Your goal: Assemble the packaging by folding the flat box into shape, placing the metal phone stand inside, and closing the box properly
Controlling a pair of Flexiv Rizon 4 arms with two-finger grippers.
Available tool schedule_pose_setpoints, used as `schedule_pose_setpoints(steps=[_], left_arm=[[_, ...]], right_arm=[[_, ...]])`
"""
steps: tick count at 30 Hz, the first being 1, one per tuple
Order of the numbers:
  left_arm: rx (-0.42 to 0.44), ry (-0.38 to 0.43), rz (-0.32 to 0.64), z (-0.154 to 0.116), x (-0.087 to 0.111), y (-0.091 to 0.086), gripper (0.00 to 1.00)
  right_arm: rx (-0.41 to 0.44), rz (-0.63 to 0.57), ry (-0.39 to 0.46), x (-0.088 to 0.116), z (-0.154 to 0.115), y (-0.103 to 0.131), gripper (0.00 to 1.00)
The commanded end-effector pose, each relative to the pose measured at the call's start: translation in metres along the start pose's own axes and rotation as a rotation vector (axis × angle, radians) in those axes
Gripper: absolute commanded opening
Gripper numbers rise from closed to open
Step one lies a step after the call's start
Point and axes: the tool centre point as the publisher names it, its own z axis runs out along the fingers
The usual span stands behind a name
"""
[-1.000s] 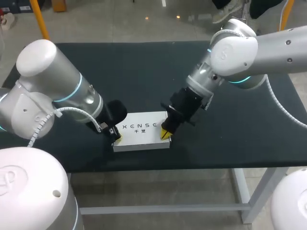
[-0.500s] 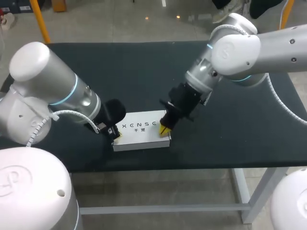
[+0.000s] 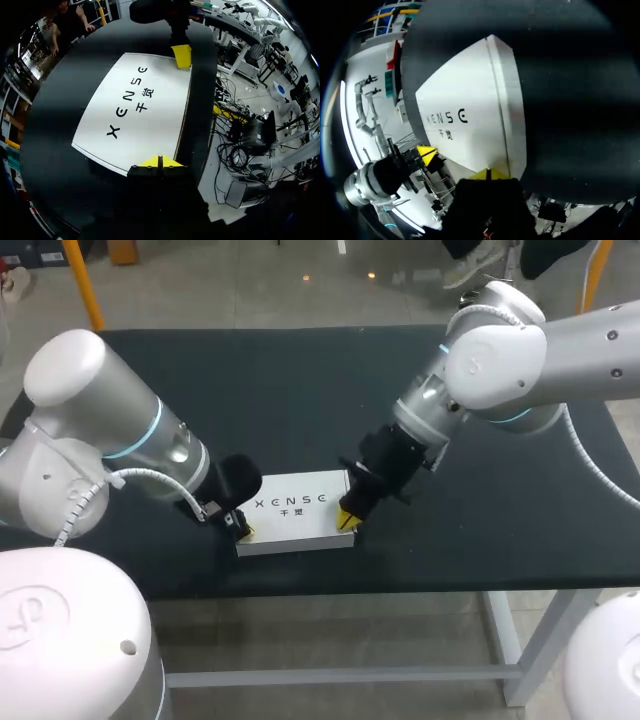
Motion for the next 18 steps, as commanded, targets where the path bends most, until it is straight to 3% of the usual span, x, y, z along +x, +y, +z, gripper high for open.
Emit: schedule_pose_setpoints(steps=[1, 7, 8, 9, 10, 11, 12, 18], left_arm=[[-0.006, -0.005, -0.006, 0.007, -0.003, -0.002, 0.0], [0.007, -0.045, 0.002, -0.018, 0.008, -0.012, 0.02], [0.007, -0.047, -0.002, -0.021, 0.01, -0.014, 0.13], [0.012, -0.036, -0.019, -0.026, 0.012, -0.016, 0.39], [0.009, -0.033, -0.039, -0.029, 0.013, -0.018, 0.54], [0.002, -0.034, -0.057, -0.032, 0.015, -0.021, 0.86], [-0.006, -0.026, -0.082, -0.035, 0.018, -0.023, 0.98], [-0.057, -0.007, -0.264, -0.048, 0.038, -0.037, 1.0]], right_arm=[[0.005, -0.011, 0.002, 0.001, -0.004, 0.001, 0.0], [-0.053, -0.079, 0.007, 0.015, -0.026, -0.01, 0.0], [-0.062, -0.087, 0.008, 0.017, -0.029, -0.01, 0.0], [-0.083, -0.1, 0.008, 0.02, -0.036, -0.012, 0.05], [-0.099, -0.11, 0.007, 0.022, -0.04, -0.013, 0.1], [-0.119, -0.118, 0.005, 0.023, -0.045, -0.013, 0.11], [-0.137, -0.126, 0.004, 0.024, -0.05, -0.012, 0.13], [-0.261, -0.189, 0.016, 0.027, -0.083, -0.01, 0.44]])
